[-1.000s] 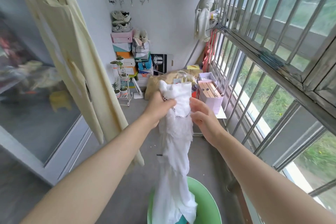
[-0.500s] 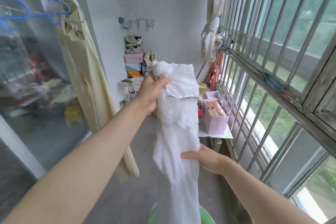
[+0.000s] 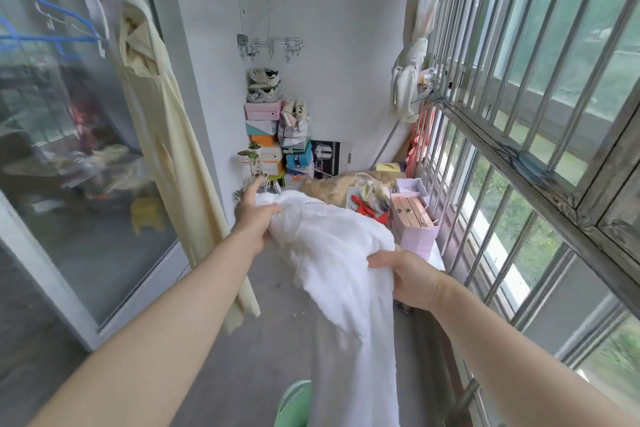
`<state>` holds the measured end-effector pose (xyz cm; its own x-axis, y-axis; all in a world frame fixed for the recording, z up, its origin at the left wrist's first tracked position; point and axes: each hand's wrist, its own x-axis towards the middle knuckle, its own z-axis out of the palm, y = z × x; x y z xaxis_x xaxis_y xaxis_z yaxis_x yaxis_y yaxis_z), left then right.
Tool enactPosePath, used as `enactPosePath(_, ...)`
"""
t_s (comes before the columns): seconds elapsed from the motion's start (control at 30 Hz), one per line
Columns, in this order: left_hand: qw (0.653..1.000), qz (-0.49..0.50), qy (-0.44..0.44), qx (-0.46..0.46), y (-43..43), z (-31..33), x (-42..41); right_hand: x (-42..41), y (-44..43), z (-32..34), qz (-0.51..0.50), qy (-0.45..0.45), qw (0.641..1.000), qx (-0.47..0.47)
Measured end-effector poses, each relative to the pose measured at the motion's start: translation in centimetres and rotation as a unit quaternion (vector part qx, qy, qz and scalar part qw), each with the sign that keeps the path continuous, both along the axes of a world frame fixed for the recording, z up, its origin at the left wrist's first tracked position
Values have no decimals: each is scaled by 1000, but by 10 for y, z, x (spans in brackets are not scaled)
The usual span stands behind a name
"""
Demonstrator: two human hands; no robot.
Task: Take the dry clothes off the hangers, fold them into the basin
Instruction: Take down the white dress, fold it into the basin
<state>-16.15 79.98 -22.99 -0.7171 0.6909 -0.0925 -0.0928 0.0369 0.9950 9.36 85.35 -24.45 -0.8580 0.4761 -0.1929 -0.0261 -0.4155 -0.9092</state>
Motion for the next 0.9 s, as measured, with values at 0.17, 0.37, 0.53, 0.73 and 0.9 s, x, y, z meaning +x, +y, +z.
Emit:
enactPosePath(0.17, 989, -111, -60, -73, -6, -10, 21, -4, 5, 19, -18, 39, 999, 5)
enactPosePath(0.37, 973, -189, -101, -89, -15, -6, 48, -10, 10, 38, -64, 65, 996, -25)
enactPosePath(0.53, 944, -265, -177, -85, -15, -12, 48, -17, 14, 48, -134, 74, 987, -51)
enactPosePath(0.73, 945, -313, -65, -66, -8, -26, 39, -25, 13, 56, -167, 79, 981, -58)
enactPosePath(0.9, 912, -399, -93, 6, -13, -32, 40, -34, 15, 59, -213, 74, 973, -46)
